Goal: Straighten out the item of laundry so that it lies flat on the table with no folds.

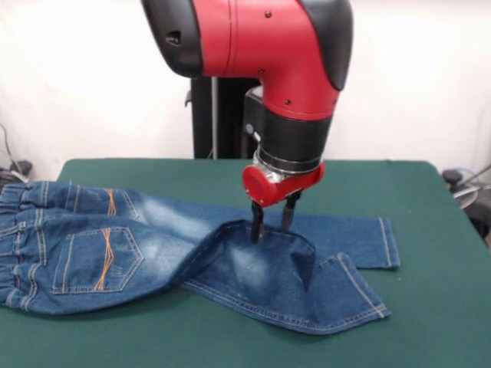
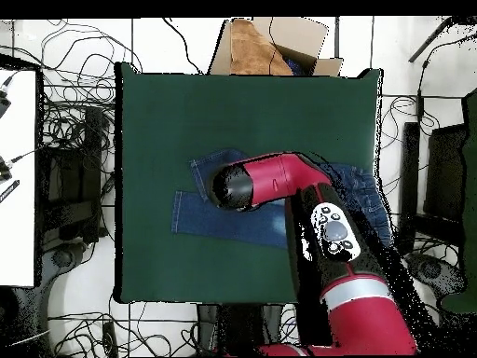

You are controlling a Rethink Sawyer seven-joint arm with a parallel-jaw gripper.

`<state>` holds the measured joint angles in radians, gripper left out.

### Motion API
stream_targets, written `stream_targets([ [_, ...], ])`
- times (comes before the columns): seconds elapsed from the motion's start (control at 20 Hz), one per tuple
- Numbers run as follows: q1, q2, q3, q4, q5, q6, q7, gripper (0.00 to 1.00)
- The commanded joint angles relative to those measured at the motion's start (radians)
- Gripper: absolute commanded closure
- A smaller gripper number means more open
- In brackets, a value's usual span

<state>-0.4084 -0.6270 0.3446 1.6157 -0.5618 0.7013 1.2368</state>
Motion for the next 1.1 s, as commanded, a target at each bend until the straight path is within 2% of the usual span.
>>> stream_targets([
  [0.05, 0.024, 0.054, 0.091, -0.021, 0.030, 0.151, -0.088, 0.00],
  [0.4, 0.028, 0.124, 0.097, -0.039, 0.017, 0.142, -0.055, 0.00],
  [1.1, 0.028, 0.162, 0.082, -0.026, -0.009, 0.109, -0.046, 0.00],
])
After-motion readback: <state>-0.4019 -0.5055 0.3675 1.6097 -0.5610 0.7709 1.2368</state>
